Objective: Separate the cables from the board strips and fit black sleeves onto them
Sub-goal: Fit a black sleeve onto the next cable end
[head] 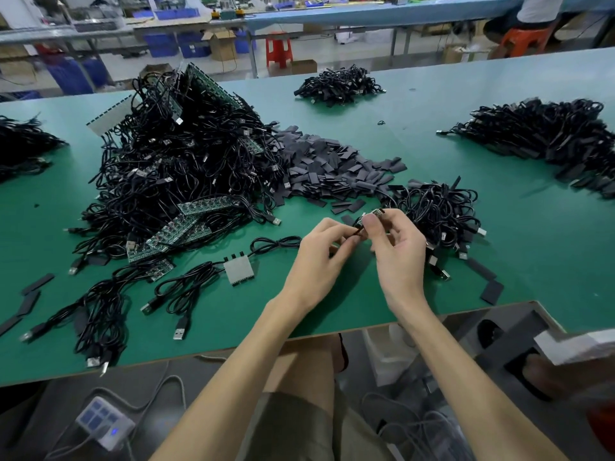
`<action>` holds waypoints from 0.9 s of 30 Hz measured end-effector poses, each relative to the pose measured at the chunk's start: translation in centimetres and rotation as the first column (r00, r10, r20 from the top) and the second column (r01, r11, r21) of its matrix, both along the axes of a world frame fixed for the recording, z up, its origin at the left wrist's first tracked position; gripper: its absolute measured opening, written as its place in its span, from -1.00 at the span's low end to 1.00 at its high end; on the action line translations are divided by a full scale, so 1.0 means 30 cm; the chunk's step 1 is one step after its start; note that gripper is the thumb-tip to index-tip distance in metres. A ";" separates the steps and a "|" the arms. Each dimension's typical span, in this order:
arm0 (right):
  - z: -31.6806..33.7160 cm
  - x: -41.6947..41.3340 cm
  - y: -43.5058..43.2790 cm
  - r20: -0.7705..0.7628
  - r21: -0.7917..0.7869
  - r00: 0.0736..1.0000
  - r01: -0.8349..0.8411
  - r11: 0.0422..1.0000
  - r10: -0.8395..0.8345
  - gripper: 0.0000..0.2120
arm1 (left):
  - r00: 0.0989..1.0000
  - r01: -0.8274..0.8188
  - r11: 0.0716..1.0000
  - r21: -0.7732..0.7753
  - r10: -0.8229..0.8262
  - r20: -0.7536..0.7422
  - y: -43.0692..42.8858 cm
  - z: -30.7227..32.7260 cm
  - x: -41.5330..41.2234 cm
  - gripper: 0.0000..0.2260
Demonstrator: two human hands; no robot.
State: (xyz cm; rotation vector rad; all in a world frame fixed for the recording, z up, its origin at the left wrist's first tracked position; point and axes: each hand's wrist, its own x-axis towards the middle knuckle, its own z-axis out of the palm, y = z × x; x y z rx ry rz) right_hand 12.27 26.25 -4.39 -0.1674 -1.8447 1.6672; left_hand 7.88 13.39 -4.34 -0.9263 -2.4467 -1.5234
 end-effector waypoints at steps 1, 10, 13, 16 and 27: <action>0.002 0.000 -0.002 -0.004 0.003 1.000 -0.011 1.000 0.011 -0.88 | 1.000 0.003 1.000 0.006 -0.003 0.005 -0.001 -0.001 0.000 -0.89; 0.009 0.003 -0.007 -0.055 -0.107 0.998 -0.038 0.994 0.032 -0.79 | 0.997 -0.071 0.996 0.059 0.069 0.031 -0.011 0.001 -0.005 -0.92; 0.007 0.002 -0.009 -0.050 -0.104 0.999 -0.015 0.994 0.010 -0.81 | 0.994 -0.100 0.995 0.006 0.100 -0.046 -0.005 0.007 -0.021 -0.90; 0.009 -0.001 -0.011 -0.018 -0.097 1.000 0.000 0.995 -0.002 -0.77 | 0.979 -0.169 0.984 -0.061 0.161 -0.125 0.006 0.025 -0.057 -0.78; 0.005 -0.012 -0.013 0.032 -0.050 0.999 -0.029 0.998 0.030 -0.78 | 0.950 -0.217 0.744 -0.632 0.012 -0.313 0.057 0.033 -0.181 -0.76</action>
